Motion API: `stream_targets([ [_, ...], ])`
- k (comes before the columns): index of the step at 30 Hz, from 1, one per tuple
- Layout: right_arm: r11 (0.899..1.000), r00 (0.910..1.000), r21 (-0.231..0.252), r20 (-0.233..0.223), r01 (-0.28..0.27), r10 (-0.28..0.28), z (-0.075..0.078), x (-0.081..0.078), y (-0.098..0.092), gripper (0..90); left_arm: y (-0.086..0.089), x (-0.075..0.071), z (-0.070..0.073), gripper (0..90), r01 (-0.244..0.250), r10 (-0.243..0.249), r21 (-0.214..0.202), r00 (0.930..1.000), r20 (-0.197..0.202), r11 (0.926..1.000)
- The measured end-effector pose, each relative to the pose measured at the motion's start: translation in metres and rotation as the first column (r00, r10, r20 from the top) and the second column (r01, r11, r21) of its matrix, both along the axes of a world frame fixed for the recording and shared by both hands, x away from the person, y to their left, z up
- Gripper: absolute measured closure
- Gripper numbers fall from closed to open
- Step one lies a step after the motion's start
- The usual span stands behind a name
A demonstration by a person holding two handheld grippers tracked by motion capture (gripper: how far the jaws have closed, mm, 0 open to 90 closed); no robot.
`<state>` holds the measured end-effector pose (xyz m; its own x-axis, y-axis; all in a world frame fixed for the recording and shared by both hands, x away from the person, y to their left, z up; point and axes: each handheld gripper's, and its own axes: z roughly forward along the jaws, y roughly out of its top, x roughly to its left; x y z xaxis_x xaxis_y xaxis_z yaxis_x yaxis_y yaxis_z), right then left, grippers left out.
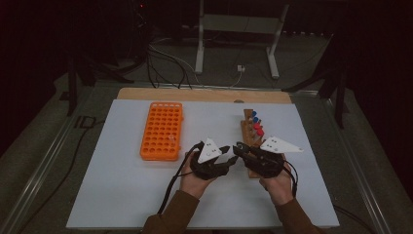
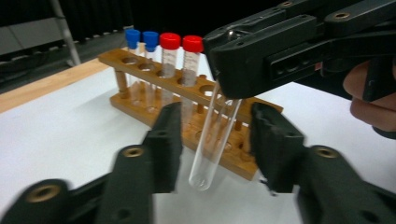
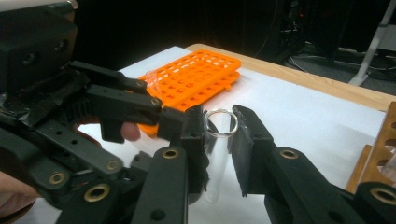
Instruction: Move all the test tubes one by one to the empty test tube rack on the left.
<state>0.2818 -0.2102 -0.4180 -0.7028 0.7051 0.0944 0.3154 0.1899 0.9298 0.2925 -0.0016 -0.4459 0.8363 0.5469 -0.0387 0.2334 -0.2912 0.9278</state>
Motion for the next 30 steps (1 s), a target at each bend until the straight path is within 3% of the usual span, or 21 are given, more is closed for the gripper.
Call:
stream_targets([
  [10,1.000,0.9996,-0.008,-0.014,-0.025,0.025,-0.002,0.000,0.003,76.2,-0.001,0.001,-0.002,75.0,0.042,-0.042,0.001,0.9991,-0.011,0.9991],
  [17,1.000,0.9994,-0.004,-0.018,-0.028,0.028,-0.001,0.000,0.003,75.0,-0.001,0.000,-0.001,77.0,0.042,-0.042,-0.003,0.9991,-0.011,0.9991],
  [22,0.999,0.9992,0.027,-0.005,-0.039,0.039,0.002,0.000,-0.002,52.5,0.000,0.002,-0.002,77.0,0.024,-0.024,0.004,0.9996,-0.016,0.9997],
  [30,0.999,0.9993,0.032,0.017,0.033,-0.033,0.008,0.002,-0.013,22.5,0.006,0.003,-0.001,76.9,-0.003,0.003,0.001,0.9998,-0.017,1.0000],
])
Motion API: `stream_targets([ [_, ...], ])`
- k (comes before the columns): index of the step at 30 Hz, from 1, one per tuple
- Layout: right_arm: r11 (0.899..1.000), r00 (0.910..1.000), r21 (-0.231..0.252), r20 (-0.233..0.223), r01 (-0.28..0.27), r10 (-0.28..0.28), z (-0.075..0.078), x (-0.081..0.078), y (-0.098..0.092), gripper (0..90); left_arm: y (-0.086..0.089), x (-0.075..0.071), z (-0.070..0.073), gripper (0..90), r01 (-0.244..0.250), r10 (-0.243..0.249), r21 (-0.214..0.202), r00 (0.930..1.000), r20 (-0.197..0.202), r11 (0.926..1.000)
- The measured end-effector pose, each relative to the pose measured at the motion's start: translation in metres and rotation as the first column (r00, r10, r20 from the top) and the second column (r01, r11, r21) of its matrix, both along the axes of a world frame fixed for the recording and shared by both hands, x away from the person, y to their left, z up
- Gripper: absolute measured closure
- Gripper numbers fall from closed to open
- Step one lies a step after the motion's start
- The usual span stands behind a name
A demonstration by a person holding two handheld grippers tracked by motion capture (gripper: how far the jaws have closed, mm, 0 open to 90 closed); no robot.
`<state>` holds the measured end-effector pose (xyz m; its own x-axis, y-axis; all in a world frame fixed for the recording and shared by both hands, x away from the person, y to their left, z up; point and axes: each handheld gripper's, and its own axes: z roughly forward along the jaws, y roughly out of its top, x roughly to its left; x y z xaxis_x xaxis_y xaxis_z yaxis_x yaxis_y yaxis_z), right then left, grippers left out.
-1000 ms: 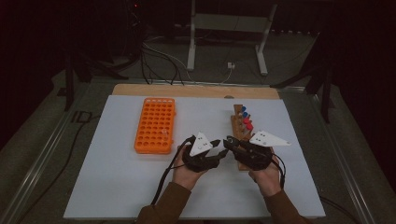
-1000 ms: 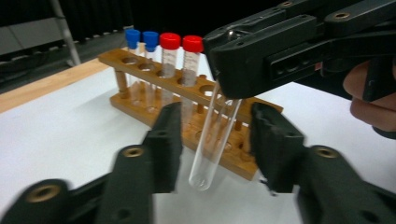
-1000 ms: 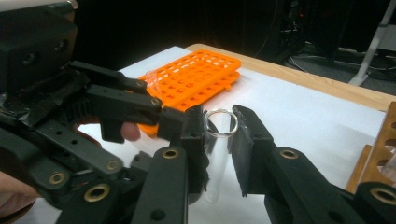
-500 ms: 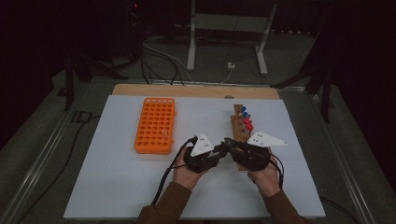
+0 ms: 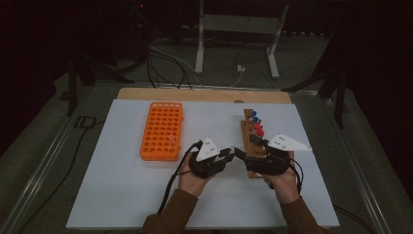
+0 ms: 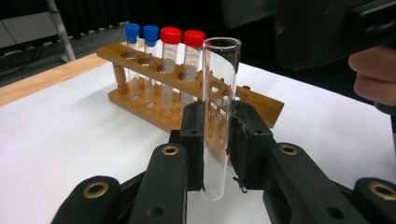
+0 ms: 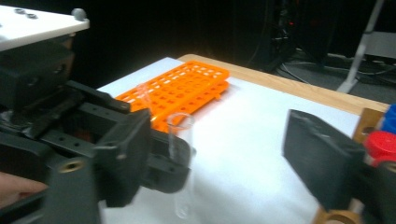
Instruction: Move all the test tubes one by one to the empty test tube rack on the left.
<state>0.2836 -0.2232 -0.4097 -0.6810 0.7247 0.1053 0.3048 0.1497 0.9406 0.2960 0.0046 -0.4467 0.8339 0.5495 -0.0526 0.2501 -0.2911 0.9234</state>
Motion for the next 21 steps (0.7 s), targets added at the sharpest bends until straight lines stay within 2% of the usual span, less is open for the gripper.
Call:
stream_targets([
  [3,1.000,0.9997,-0.010,-0.004,0.025,-0.025,0.000,0.002,-0.003,16.8,0.003,0.000,0.000,76.9,-0.010,0.010,-0.004,1.0000,0.000,0.9999],
  [8,0.999,0.9989,0.003,-0.017,0.043,-0.043,-0.001,0.005,-0.009,13.4,0.009,0.001,0.000,76.9,-0.023,0.023,-0.003,0.9997,0.003,0.9997],
  [16,0.997,0.9961,-0.007,-0.042,0.077,-0.078,-0.005,0.010,-0.015,3.4,0.020,0.002,0.001,76.9,-0.051,0.051,-0.012,0.9987,0.002,0.9986],
  [21,0.996,0.9948,-0.012,-0.046,0.090,-0.091,-0.007,0.012,-0.018,1.5,0.027,0.003,0.002,76.8,-0.071,0.071,-0.013,0.9975,0.003,0.9974],
])
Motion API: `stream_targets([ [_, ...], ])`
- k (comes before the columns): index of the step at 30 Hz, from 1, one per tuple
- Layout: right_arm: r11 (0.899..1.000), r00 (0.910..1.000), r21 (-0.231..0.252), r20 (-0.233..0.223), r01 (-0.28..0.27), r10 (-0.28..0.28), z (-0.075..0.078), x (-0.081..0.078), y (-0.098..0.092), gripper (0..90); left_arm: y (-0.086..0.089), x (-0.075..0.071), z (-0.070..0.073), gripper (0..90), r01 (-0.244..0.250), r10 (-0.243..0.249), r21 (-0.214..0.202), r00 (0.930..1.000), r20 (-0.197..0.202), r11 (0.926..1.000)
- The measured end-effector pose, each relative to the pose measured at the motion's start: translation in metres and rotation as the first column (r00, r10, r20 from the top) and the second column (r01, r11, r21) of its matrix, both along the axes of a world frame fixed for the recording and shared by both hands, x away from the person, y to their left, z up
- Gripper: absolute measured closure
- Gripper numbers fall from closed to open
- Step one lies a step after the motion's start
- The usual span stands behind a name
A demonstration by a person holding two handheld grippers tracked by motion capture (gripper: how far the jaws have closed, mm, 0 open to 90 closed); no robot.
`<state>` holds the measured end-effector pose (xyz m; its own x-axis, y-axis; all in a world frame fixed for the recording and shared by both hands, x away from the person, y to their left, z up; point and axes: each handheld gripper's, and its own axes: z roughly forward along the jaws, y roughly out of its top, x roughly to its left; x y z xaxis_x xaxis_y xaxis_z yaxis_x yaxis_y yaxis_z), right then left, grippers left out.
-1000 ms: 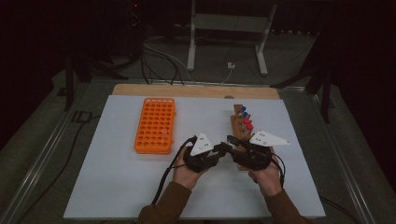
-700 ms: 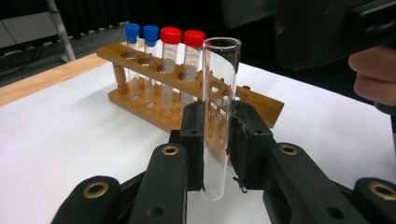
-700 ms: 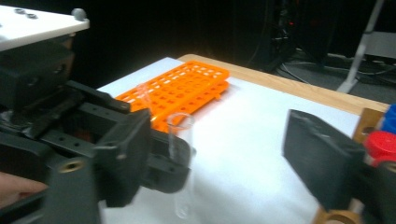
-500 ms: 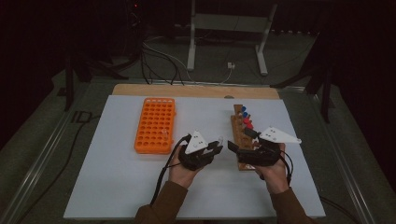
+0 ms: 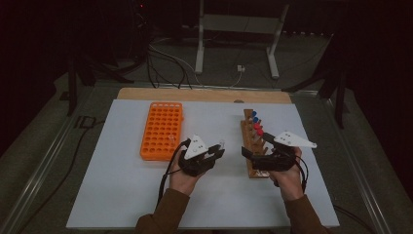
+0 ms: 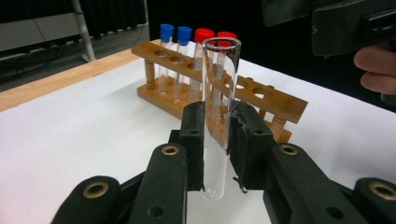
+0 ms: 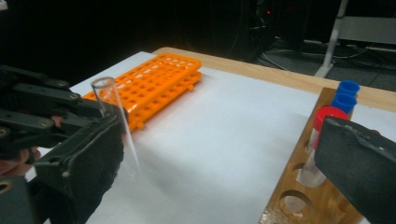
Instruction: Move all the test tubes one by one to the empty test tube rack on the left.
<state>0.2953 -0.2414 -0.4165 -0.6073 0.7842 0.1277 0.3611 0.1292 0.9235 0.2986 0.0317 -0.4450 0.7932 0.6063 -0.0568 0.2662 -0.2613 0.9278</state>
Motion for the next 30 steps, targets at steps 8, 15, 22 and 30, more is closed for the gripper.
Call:
stream_targets([
  [8,1.000,0.9997,-0.001,-0.006,0.022,-0.022,-0.002,0.002,-0.003,0.1,0.016,0.002,0.000,76.8,-0.046,0.046,-0.001,0.9989,0.005,0.9990],
  [15,0.999,0.9993,0.001,-0.006,0.037,-0.037,-0.002,0.002,-0.005,0.2,0.031,0.003,0.000,76.8,-0.087,0.087,0.000,0.9961,0.011,0.9962],
  [22,0.999,0.9992,-0.001,-0.007,0.040,-0.040,-0.003,0.003,-0.005,0.2,0.047,0.005,-0.001,76.7,-0.127,0.127,0.001,0.9918,0.016,0.9919],
  [30,0.999,0.9991,0.004,-0.006,0.042,-0.042,-0.003,0.003,-0.006,0.2,0.065,0.008,-0.004,76.7,-0.181,0.180,0.012,0.9832,0.028,0.9834],
])
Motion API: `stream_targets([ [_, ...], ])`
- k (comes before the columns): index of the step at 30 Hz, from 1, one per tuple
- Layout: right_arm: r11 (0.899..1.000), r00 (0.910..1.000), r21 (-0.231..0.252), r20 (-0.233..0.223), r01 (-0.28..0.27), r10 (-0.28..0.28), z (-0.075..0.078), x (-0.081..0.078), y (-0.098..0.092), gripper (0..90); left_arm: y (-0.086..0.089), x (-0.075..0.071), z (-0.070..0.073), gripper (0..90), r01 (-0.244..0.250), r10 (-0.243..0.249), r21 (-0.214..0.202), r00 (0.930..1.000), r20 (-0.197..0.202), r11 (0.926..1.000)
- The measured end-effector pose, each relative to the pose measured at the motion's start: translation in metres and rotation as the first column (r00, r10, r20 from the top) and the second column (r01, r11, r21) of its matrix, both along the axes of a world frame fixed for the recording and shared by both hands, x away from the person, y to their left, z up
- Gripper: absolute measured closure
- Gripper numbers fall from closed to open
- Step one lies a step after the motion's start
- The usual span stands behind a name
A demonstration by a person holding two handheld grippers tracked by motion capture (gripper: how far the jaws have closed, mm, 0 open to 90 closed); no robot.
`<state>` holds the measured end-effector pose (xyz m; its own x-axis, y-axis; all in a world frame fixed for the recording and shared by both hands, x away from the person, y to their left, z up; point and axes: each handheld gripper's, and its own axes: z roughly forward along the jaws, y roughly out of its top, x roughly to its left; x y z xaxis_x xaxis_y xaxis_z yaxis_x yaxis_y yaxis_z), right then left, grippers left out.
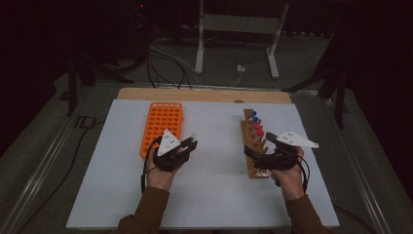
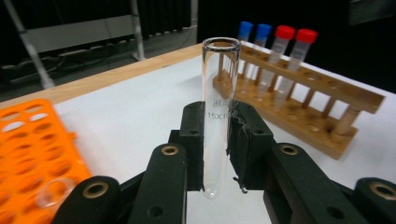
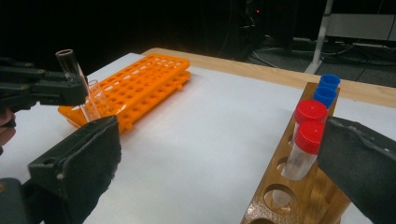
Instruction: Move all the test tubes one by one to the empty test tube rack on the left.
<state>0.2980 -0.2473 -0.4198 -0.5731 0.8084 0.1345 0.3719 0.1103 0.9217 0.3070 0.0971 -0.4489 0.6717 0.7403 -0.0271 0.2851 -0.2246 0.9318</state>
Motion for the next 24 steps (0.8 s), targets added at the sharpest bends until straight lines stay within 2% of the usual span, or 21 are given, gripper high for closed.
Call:
stream_targets([
  [13,1.000,1.0000,-0.001,0.000,-0.002,0.002,-0.001,0.000,0.001,0.2,0.027,0.008,-0.009,76.7,-0.091,0.091,0.017,0.9959,-0.003,0.9957],
  [24,1.000,1.0000,0.000,0.002,-0.001,0.001,0.000,-0.001,0.001,0.2,0.039,0.008,-0.020,76.7,-0.145,0.145,0.041,0.9895,-0.002,0.9886],
])
